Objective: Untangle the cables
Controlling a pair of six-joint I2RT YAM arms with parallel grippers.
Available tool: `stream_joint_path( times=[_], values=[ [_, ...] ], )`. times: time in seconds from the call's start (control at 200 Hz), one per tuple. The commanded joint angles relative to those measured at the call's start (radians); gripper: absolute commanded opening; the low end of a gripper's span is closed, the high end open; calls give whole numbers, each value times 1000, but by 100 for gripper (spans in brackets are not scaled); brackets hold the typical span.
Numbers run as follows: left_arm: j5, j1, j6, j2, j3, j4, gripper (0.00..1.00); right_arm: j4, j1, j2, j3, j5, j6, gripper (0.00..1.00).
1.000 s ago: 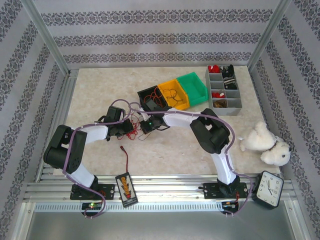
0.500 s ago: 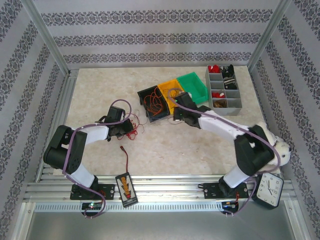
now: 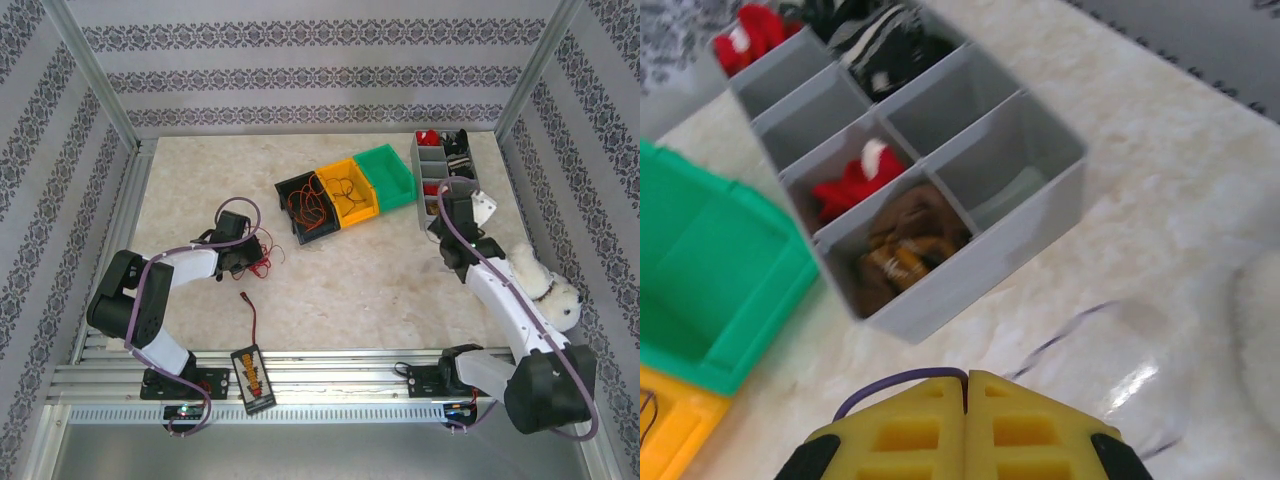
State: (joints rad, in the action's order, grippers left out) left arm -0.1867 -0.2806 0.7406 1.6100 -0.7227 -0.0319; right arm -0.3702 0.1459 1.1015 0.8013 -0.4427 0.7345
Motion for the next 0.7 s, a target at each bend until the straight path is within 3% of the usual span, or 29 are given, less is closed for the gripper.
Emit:
stream_joint_path(
  times=[0.0,0.13,0.45,0.695],
  values=[
    [134,12,23,57,32,-199,0,3,-20,-19,-9,45,-13,0],
    [82,12,-3,64,31,-159,0,31,20,-25,26,108,-98,1],
    [22,11,-26,92,26,-105,0,41,234,5,253,52,-273,4],
    [23,11,-29,94,31,-100,0,105,245,174,426,124,-310,5]
  ],
)
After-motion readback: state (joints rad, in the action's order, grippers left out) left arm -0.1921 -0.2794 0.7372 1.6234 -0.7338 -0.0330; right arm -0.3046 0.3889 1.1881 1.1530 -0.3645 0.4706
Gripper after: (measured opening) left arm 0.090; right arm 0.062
